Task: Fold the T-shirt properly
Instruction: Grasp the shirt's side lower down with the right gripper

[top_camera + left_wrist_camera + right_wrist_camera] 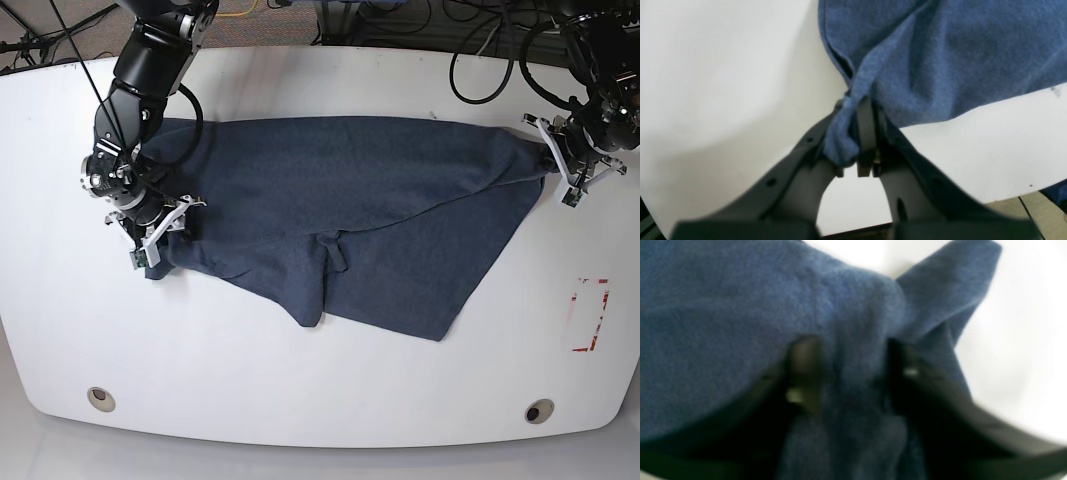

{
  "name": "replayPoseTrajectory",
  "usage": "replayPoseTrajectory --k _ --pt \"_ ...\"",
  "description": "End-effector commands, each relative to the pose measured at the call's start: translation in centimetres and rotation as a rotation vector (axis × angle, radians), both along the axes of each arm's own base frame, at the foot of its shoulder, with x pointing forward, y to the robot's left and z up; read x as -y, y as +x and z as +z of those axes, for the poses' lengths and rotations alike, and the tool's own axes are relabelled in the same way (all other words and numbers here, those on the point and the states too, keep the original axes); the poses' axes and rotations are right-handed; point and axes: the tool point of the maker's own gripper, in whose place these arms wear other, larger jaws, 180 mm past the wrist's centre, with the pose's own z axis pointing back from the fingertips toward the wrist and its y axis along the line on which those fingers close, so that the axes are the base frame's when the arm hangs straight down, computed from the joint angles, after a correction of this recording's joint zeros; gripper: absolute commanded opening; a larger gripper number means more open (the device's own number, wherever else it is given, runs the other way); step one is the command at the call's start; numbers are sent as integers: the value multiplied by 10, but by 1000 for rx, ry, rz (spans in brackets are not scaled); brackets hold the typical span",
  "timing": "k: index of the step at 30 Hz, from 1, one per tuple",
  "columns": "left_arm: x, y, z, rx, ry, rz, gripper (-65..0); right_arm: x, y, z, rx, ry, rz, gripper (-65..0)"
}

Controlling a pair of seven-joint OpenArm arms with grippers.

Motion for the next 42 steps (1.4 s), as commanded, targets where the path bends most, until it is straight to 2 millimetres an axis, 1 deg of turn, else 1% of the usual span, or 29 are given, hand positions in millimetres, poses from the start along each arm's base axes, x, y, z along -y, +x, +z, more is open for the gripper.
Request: replayPoseTrajectory --k 1,3,4,15,17,18,20,21,22,24,32,34,38,40,42 --pt "-4 7 11 40 14 -7 -650 5 15 22 76 -2 -4 -537" --pt "-5 7 11 39 16 -6 -650 3 15 22 75 -2 1 -634" --pt "-5 7 11 39 16 -6 -650 3 15 22 75 -2 2 -650" --pt "-5 7 11 39 15 -6 -650 3 16 23 77 -6 2 -650" --pt "-5 7 11 39 16 -6 -650 4 17 30 93 -18 2 -650" --pt "-6 7 12 40 16 -5 -650 5 16 32 98 -26 2 -650" --pt "-6 7 12 42 19 -4 -650 7 9 31 84 -45 4 -650" --pt "-7 7 13 45 20 -4 -650 9 5 36 83 -70 6 -650" --pt "-7 8 14 46 23 -5 -650 10 4 40 85 -84 7 -650" --pt "-7 8 15 48 24 -4 -650 12 2 54 105 -121 10 -650" --pt "-7 8 16 51 24 -5 -650 17 -15 94 131 -252 13 -650" --pt "-7 8 16 51 24 -5 -650 18 -16 98 131 -266 12 -650" --pt "-6 9 15 52 22 -8 -650 20 -18 92 102 -268 10 -647" --pt "-6 9 15 52 22 -8 -650 19 -20 77 63 -246 13 -621" --pt "-6 12 18 60 22 -9 -650 19 -22 62 21 -221 15 -571"
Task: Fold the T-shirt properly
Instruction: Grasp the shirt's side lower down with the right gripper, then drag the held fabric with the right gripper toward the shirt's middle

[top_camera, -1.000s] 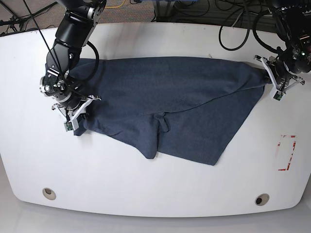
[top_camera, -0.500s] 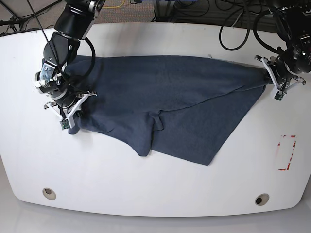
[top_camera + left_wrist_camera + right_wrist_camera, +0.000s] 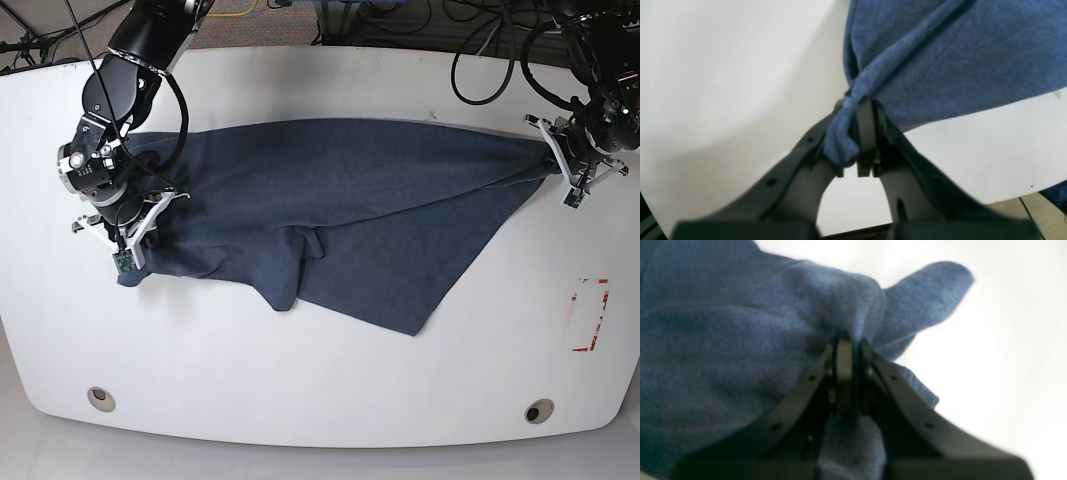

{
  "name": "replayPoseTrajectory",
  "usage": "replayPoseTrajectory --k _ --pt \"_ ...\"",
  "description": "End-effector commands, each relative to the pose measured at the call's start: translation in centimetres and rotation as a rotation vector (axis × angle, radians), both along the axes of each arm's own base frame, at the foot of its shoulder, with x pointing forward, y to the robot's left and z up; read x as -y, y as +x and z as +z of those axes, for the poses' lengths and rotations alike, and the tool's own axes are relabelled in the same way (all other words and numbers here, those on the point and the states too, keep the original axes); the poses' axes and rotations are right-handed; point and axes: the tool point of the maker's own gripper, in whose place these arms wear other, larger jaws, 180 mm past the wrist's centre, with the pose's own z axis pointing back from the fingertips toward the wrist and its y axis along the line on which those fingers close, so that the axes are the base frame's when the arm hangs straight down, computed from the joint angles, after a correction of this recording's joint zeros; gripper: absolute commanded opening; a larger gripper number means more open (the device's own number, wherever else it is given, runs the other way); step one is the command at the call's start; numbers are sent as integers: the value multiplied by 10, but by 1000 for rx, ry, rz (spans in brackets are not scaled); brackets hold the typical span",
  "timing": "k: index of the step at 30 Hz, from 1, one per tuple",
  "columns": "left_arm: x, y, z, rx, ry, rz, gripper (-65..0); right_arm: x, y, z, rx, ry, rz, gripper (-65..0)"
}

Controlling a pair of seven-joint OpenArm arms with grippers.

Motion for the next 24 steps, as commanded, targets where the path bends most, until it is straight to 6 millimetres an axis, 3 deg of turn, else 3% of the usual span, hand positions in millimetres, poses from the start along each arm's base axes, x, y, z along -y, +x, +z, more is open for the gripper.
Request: replayPoseTrajectory --k 1,4,9,11,20,24 --pt "-4 14 17 57 21 -12 -650 4 2 -18 -43 36 -7 -531" --pt "-4 15 18 61 21 -10 -650 1 1 -37 -65 84 -10 -414" --pt "-5 16 19 65 23 -9 -650 -3 1 -41 -38 114 -7 -257" --pt "-7 15 20 63 31 -11 -650 -4 -2 -38 -33 104 1 -225" --pt "-11 15 21 58 46 -18 -650 -39 12 2 97 123 36 -174" --pt "-11 15 20 56 45 -17 -650 -74 25 3 97 148 126 -182"
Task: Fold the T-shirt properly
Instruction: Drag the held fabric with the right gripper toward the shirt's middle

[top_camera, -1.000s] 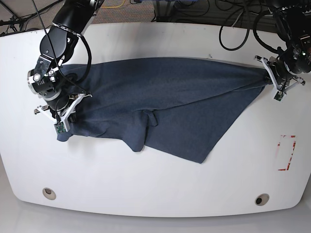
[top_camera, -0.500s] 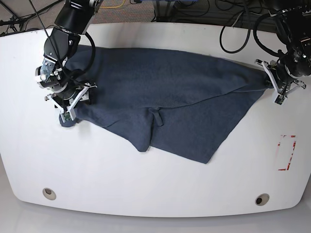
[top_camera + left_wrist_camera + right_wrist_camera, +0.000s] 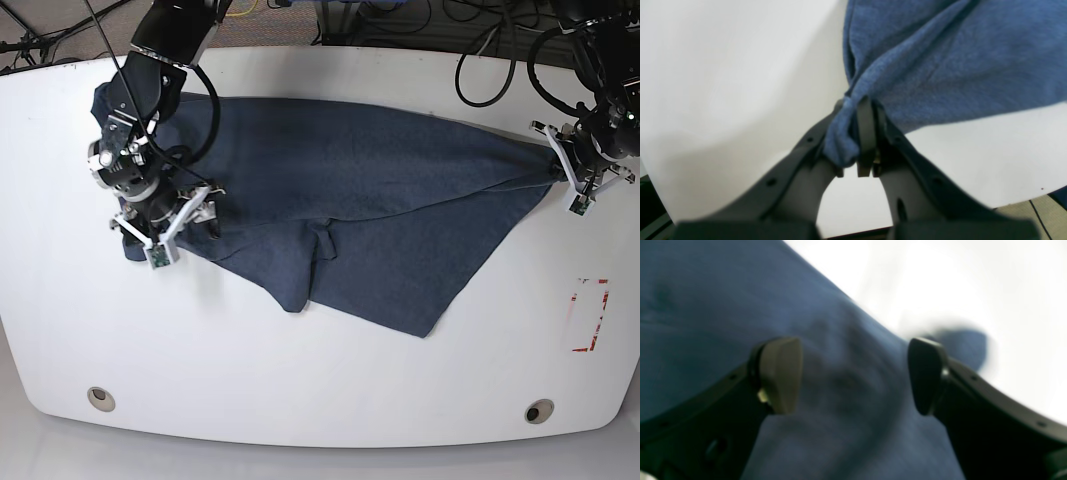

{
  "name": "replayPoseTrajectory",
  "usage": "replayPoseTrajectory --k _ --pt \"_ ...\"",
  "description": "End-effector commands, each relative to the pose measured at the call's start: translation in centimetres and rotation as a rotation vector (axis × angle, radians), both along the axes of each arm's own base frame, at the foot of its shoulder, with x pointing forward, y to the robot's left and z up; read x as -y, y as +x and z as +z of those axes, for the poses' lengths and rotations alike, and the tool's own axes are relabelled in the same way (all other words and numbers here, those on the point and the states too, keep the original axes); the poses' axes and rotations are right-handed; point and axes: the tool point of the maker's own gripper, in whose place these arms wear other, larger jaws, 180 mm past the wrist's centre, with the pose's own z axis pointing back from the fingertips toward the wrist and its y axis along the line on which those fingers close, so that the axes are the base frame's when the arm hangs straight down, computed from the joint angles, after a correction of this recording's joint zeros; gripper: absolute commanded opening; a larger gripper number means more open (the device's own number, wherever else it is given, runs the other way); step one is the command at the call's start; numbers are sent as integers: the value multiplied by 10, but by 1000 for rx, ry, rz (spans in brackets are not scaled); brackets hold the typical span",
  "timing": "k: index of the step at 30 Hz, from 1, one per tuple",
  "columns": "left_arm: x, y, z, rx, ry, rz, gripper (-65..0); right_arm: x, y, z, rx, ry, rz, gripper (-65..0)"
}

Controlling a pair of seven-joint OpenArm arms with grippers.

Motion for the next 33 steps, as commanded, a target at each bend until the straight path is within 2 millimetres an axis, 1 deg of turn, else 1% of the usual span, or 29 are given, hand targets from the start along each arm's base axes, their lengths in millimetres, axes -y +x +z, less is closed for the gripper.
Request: replayPoseTrajectory --k 1,3,6,8,10,15,19,24,28,33 --pt "-3 6 11 35 16 -9 -650 -26 21 17 64 24 72 -184" --pt "-3 6 11 35 16 -9 -650 -39 29 15 59 42 101 -184" --pt "-3 6 10 34 16 -10 -650 -50 41 14 52 59 130 -184" --pt "-2 6 11 36 15 -10 -650 -63 49 11 41 85 151 -184" --pt "-2 6 11 36 15 -10 -650 -72 58 11 42 114 160 -184" --pt "-2 6 10 34 14 -10 -650 -86 83 10 57 188 174 -184" --pt "-2 6 10 33 14 -10 -650 -97 101 5 44 251 183 -184" --pt "-2 6 10 33 14 -10 -650 -109 122 6 61 325 186 -184" --pt "-2 6 10 33 14 -10 -650 -115 132 3 54 365 186 -184" --pt "-2 6 10 33 14 -10 -650 -120 136 -3 47 404 181 -184"
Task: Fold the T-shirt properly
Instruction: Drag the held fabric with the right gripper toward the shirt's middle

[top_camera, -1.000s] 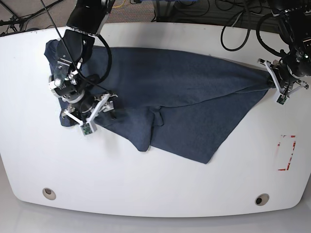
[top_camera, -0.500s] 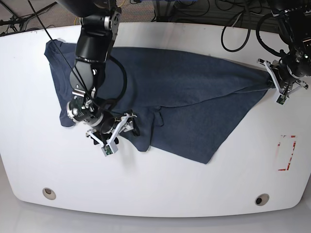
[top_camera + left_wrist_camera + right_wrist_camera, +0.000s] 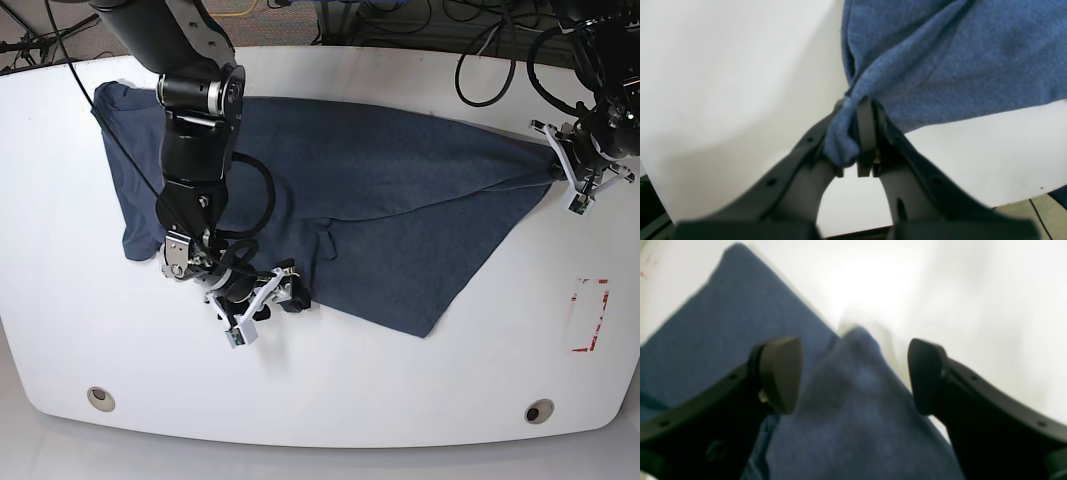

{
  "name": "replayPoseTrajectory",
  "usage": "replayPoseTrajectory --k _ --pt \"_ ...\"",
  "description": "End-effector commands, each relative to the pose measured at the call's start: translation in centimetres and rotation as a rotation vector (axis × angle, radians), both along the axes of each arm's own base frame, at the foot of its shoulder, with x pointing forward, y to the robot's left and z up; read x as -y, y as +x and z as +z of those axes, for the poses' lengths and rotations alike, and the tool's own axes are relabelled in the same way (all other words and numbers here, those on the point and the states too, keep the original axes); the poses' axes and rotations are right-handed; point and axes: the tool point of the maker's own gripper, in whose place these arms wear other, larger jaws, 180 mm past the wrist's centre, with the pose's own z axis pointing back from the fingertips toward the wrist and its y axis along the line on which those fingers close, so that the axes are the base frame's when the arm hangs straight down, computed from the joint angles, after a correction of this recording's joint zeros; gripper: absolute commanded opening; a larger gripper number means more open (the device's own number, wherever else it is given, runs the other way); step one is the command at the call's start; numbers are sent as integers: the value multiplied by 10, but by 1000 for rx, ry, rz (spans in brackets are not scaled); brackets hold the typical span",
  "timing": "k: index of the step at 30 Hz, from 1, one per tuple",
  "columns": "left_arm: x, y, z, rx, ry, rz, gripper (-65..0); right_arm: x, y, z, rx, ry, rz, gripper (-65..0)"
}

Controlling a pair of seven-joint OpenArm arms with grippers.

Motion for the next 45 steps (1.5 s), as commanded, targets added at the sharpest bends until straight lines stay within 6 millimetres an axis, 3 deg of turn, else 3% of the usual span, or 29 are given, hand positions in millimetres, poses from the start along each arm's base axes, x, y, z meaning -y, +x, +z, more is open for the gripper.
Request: replayPoseTrajectory --k 1,9,21,24,26,29,30,37,45 --pt "-2 7 11 39 13 -9 -650 -2 16 20 63 45 -12 -184" --pt "-2 7 10 38 11 -9 -650 -12 17 6 29 98 -22 -184" --pt "-2 7 10 37 10 -8 -650 -10 18 -10 6 134 -101 -198" --pt "-2 7 10 37 10 -8 -650 -10 18 -9 8 134 -102 -300" --pt "-2 7 10 37 10 -8 -650 -10 19 -8 11 134 -102 -403" --pt "-2 7 10 37 10 -8 -650 -10 19 -8 10 133 -102 -621" --pt "-2 6 10 35 9 -7 -650 -10 20 -8 12 133 -103 -650" --pt "-2 8 11 40 9 -7 -650 0 26 12 70 100 -109 -650" --pt "0 14 17 62 7 -13 -650 33 6 47 128 -72 -106 -650"
